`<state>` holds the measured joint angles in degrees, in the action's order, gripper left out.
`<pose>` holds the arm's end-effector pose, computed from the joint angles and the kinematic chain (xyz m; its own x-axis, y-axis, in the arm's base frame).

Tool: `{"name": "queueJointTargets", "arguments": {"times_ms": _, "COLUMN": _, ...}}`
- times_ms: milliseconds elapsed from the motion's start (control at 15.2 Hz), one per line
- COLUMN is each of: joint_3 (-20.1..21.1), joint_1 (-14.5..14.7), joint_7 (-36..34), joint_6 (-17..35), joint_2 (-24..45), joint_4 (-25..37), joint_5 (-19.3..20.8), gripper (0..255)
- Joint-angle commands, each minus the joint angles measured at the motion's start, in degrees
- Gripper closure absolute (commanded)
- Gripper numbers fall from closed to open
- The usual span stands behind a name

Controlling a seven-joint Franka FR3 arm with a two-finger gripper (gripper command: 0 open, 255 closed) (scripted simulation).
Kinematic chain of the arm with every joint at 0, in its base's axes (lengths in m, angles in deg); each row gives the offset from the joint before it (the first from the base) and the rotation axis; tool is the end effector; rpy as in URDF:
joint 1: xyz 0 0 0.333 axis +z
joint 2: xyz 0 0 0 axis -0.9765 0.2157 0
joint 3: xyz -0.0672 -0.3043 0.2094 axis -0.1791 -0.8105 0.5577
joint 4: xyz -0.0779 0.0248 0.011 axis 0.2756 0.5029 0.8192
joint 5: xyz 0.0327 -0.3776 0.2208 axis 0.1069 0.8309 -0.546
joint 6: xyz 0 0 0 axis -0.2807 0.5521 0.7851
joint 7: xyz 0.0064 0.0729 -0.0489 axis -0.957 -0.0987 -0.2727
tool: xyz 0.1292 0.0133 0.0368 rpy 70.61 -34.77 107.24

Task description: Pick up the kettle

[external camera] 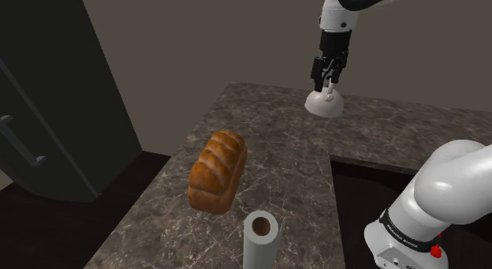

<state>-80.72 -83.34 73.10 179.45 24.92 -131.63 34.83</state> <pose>0.3877 -0.0446 0.5916 0.9939 -0.0741 -0.0814 -0.0712 -0.9967 0.0388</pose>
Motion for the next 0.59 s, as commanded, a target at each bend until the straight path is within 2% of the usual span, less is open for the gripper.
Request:
{"name": "queueJointTargets", "arguments": {"times_ms": 0, "joint_3": -1.16, "joint_1": -1.47, "joint_7": -1.56, "joint_6": 1.34, "joint_2": 4.41, "joint_4": 2.51, "joint_5": -0.02, "gripper": 0}}
{"name": "queueJointTargets", "arguments": {"times_ms": 528, "joint_3": -6.22, "joint_1": -6.51, "joint_7": -6.87, "joint_6": 3.61, "joint_2": 19.52, "joint_4": 13.24, "joint_5": -1.37, "gripper": 0}}
